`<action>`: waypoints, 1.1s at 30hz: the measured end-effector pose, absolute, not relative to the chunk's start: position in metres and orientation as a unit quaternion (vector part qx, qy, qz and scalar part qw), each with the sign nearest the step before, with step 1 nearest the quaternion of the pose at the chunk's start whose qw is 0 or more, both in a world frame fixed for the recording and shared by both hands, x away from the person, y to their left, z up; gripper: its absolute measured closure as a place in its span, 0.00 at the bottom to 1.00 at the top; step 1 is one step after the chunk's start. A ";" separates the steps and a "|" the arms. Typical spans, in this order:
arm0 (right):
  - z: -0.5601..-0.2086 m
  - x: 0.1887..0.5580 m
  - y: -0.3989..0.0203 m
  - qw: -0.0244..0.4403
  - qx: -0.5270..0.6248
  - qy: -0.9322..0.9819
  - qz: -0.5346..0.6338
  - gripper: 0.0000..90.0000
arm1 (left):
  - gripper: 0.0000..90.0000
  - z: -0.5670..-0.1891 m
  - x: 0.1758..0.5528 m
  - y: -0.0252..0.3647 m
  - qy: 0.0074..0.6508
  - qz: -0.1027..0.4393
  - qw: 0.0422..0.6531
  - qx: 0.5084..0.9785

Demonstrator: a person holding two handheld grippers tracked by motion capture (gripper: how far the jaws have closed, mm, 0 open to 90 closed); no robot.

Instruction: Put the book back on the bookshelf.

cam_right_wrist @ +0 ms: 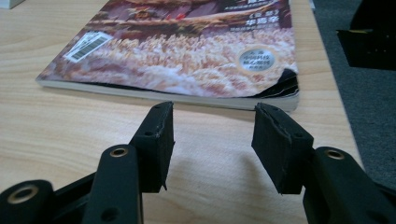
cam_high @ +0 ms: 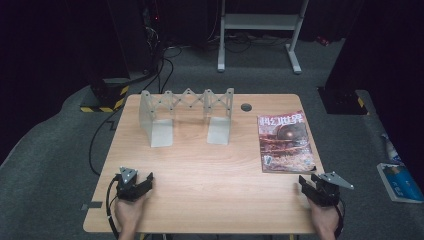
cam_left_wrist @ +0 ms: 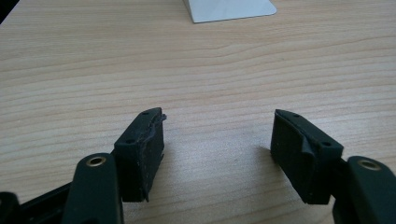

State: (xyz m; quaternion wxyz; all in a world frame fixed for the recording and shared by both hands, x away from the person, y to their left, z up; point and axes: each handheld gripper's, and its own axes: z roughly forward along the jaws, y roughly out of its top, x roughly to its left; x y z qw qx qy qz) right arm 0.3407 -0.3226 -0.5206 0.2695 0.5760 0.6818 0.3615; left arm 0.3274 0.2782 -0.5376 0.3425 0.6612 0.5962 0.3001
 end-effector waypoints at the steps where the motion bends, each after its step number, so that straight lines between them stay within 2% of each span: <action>1: -0.520 0.342 -0.324 0.272 0.578 0.680 0.361 0.54 | 0.39 -0.538 0.327 0.278 0.596 0.300 0.343 0.661; 13: -0.510 0.357 -0.332 0.286 0.591 0.665 0.356 0.53 | 0.39 -0.538 0.327 0.277 0.597 0.299 0.342 0.661; 33: -0.506 0.389 -0.345 0.272 0.619 0.649 0.348 0.51 | 0.38 -0.538 0.327 0.276 0.595 0.301 0.340 0.663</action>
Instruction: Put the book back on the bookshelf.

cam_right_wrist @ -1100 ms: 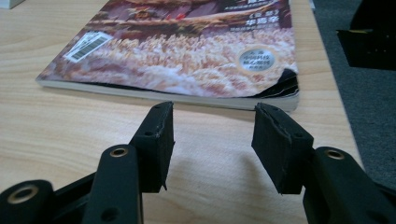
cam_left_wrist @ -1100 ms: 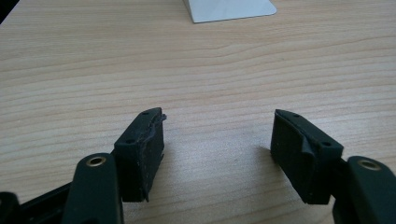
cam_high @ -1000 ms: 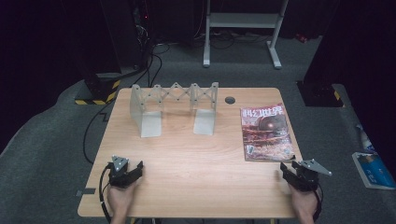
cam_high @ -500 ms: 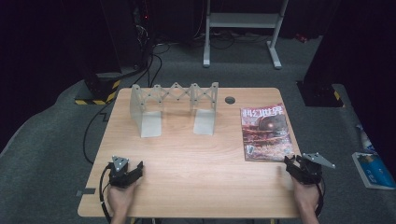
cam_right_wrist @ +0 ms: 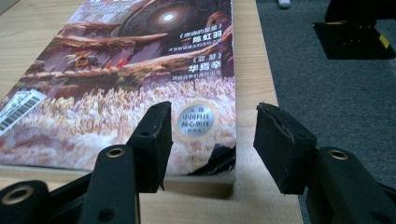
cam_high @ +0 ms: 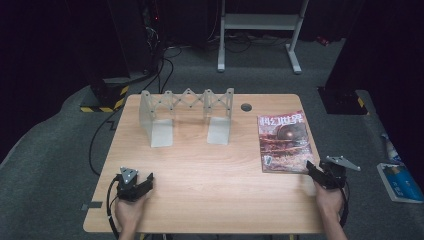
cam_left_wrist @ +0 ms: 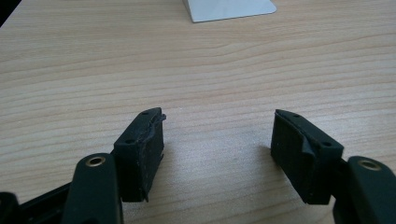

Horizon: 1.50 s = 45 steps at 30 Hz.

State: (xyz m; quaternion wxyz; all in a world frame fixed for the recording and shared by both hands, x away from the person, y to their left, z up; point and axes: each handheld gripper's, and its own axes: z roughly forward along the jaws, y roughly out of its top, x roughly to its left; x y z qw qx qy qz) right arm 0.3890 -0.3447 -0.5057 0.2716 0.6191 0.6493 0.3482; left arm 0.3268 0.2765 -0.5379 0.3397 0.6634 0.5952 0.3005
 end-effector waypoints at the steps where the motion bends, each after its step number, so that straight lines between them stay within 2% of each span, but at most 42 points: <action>1: -0.506 0.391 -0.345 0.268 0.620 0.650 0.348 0.51 | 0.38 -0.538 0.327 0.276 0.595 0.301 0.340 0.663; 20: -0.521 0.409 -0.347 0.224 0.640 0.647 0.350 0.49 | 0.38 -0.538 0.327 0.276 0.596 0.301 0.339 0.663; 45: -0.521 0.400 -0.331 0.230 0.612 0.675 0.342 0.50 | 0.38 -0.538 0.327 0.276 0.596 0.301 0.339 0.663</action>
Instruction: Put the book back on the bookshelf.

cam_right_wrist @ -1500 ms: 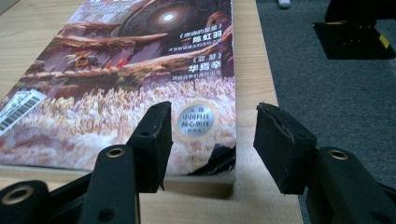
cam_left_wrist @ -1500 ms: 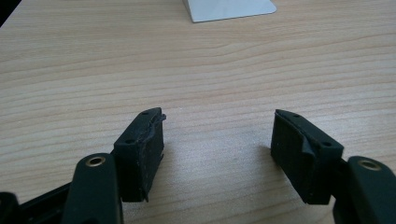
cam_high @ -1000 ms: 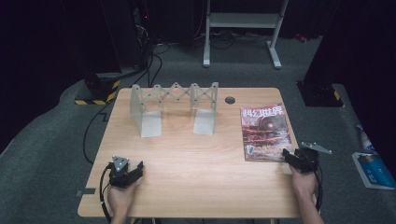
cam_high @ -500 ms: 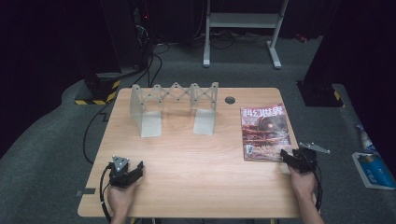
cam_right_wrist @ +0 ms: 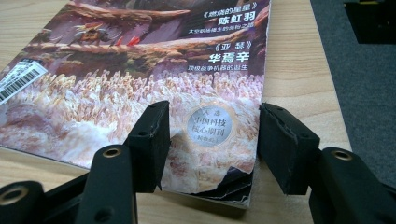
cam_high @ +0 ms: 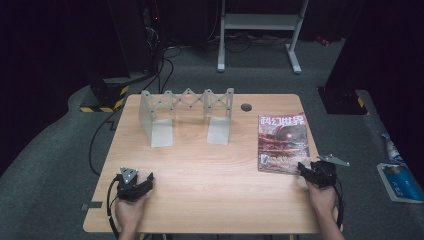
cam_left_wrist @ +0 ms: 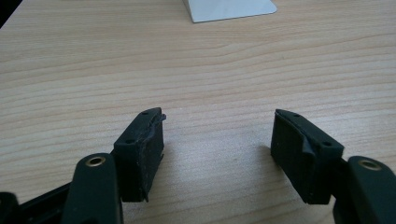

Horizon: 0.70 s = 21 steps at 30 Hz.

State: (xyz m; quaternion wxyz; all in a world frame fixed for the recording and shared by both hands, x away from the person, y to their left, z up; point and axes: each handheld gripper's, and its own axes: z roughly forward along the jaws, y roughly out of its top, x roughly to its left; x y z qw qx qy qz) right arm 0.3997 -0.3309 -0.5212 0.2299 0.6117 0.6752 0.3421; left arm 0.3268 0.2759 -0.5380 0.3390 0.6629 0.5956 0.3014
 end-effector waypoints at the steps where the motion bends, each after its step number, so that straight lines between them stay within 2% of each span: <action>1: -0.522 0.398 -0.330 0.233 0.609 0.676 0.344 0.50 | 0.38 -0.538 0.327 0.276 0.596 0.301 0.339 0.663; 21: -0.521 0.382 -0.314 0.250 0.588 0.695 0.332 0.50 | 0.38 -0.538 0.327 0.276 0.596 0.301 0.339 0.663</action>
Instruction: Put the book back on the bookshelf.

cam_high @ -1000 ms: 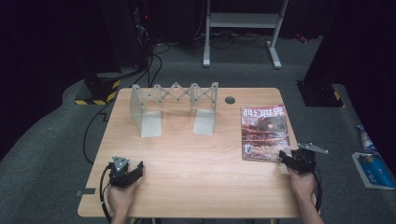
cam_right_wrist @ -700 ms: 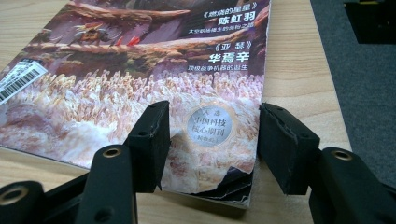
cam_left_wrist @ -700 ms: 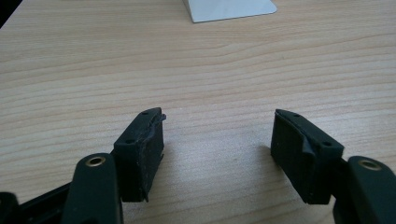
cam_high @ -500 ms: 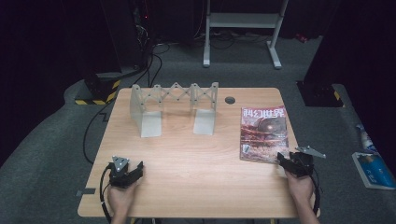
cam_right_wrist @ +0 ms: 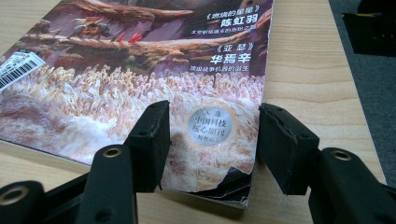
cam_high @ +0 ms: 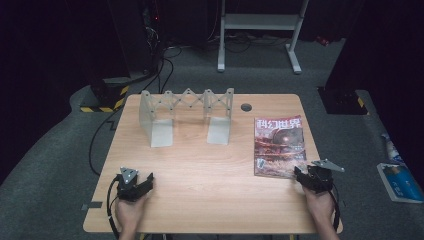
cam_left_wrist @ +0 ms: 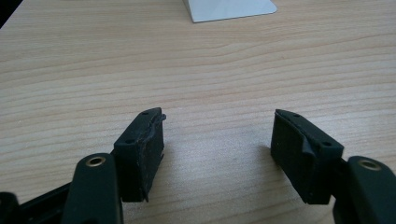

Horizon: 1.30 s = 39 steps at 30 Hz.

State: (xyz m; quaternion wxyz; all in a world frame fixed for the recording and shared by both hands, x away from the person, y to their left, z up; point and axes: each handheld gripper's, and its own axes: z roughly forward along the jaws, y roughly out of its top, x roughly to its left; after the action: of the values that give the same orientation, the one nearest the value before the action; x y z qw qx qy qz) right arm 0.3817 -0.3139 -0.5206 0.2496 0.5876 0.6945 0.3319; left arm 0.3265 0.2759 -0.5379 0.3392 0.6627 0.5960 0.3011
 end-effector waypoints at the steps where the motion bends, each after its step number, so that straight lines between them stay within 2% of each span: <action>1: -0.520 0.380 -0.313 0.248 0.588 0.696 0.329 0.50 | 0.38 -0.538 0.327 0.276 0.596 0.301 0.339 0.663; 39: -0.521 0.339 -0.286 0.243 0.550 0.723 0.341 0.50 | 0.38 -0.538 0.327 0.275 0.596 0.301 0.339 0.663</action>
State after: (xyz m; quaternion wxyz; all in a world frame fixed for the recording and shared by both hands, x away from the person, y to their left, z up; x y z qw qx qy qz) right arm 0.3386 -0.2856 -0.5215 0.2434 0.5497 0.7227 0.3410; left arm 0.3267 0.2755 -0.5379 0.3387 0.6630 0.5960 0.3007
